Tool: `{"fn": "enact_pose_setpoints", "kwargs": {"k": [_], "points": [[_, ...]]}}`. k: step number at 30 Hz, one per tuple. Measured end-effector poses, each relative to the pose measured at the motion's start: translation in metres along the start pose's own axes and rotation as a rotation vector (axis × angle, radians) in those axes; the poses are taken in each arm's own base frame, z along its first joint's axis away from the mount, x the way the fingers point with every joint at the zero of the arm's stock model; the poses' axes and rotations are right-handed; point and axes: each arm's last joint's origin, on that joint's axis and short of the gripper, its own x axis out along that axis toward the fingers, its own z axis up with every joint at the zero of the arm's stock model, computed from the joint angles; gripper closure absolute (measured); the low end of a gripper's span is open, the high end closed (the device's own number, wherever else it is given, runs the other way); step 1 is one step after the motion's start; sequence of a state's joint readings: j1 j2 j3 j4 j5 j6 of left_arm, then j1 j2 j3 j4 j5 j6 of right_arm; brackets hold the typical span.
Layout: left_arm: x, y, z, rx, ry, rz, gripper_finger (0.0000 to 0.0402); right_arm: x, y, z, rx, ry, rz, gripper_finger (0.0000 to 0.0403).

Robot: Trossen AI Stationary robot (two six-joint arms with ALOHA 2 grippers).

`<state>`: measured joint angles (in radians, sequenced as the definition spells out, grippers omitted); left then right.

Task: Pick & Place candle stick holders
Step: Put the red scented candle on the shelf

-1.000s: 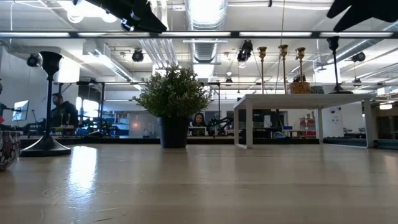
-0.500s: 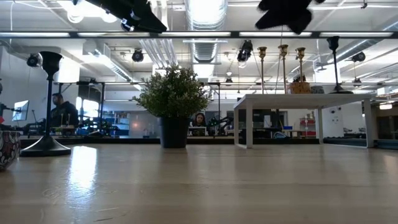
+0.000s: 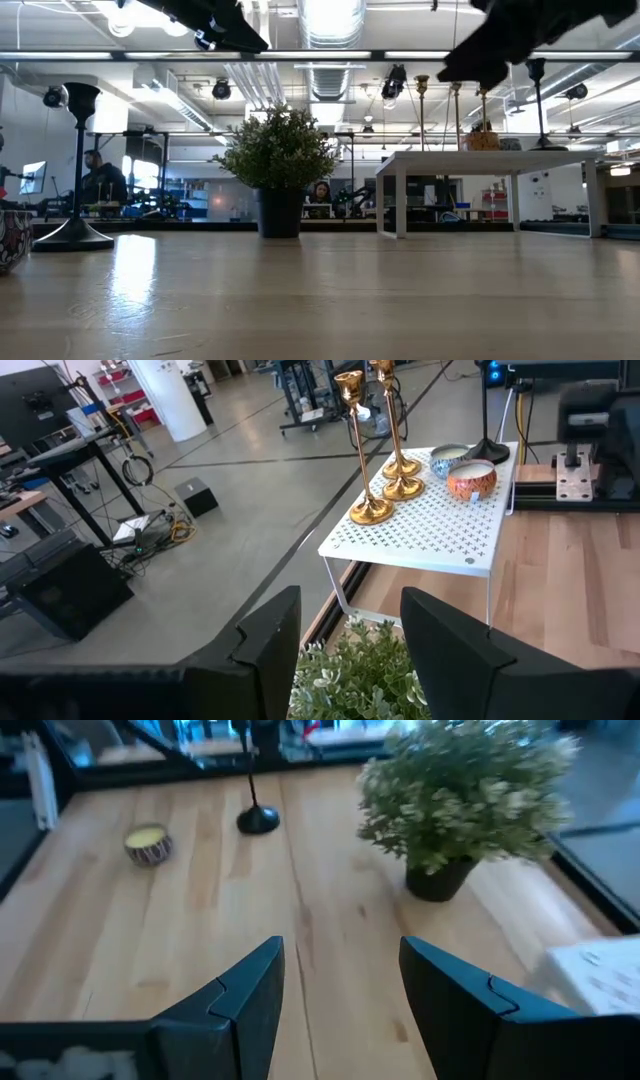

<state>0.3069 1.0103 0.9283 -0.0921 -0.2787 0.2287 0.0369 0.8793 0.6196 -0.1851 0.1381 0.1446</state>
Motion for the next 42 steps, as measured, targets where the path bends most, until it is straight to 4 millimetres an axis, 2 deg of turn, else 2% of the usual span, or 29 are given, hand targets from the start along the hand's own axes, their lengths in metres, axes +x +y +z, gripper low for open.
{"fn": "enact_pose_setpoints", "kwargs": {"k": [3,7,20,36,42], "points": [[0.0,0.0,0.0,0.0,0.0,0.0,0.0223,-0.02,-0.009,-0.016,0.013,-0.075,-0.002,0.0211],[0.0,0.0,0.0,0.0,0.0,0.0,0.0223,-0.032,-0.013,-0.04,0.025,-0.14,0.044,0.0211],[0.0,0.0,0.0,0.0,-0.001,0.0,0.0223,-0.032,-0.019,-0.099,0.035,-0.182,0.117,0.0211],[0.0,0.0,0.0,0.0,-0.001,0.001,0.0223,-0.03,-0.023,-0.128,0.041,-0.213,0.121,0.0211],[0.0,0.0,0.0,0.0,-0.001,0.001,0.0223,-0.028,-0.023,-0.131,0.037,-0.175,0.113,0.0211]]}}
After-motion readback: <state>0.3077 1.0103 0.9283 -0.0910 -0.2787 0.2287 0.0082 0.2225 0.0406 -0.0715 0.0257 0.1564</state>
